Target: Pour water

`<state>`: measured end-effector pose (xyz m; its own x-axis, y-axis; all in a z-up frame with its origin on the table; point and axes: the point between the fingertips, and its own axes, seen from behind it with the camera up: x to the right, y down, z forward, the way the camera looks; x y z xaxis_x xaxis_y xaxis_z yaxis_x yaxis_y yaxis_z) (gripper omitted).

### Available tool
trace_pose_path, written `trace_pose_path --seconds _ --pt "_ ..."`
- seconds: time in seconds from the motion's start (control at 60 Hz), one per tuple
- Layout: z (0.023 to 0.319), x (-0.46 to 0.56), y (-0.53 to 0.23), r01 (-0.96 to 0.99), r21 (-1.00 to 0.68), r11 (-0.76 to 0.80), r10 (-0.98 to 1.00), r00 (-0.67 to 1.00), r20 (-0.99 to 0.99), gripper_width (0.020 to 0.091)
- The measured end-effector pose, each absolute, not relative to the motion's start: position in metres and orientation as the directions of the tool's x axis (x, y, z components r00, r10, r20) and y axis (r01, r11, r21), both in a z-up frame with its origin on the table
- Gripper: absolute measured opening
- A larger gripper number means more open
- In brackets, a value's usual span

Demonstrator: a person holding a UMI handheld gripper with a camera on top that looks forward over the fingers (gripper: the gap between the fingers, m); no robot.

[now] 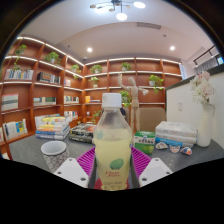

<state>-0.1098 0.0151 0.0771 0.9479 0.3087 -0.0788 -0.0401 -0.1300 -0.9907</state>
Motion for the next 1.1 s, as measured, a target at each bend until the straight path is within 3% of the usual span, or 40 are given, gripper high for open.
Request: trace_pose_path --seconds 0.05,0.117,0.15,0.5,1.1 --pt "0.074 -0.106 0.011 -0.050 -0.987 -0.152 0.298 0.950 -0.094 0.0616" --pt "0.074 -0.101 0.000 -0.066 -0.984 -0.165 0.291 0.950 -0.112 0.0820" --pt "0.075 -0.098 -0.006 -0.073 -0.985 -0.159 0.284 0.952 -0.117 0.0867" --pt "0.100 -0.010 -0.102 0.051 -0.997 -0.065 0.056 0.997 0.048 0.0856" --pt "0.155 0.062 -0.146 -0.058 -0.998 0.011 -0.026 0.998 -0.059 0.0857"
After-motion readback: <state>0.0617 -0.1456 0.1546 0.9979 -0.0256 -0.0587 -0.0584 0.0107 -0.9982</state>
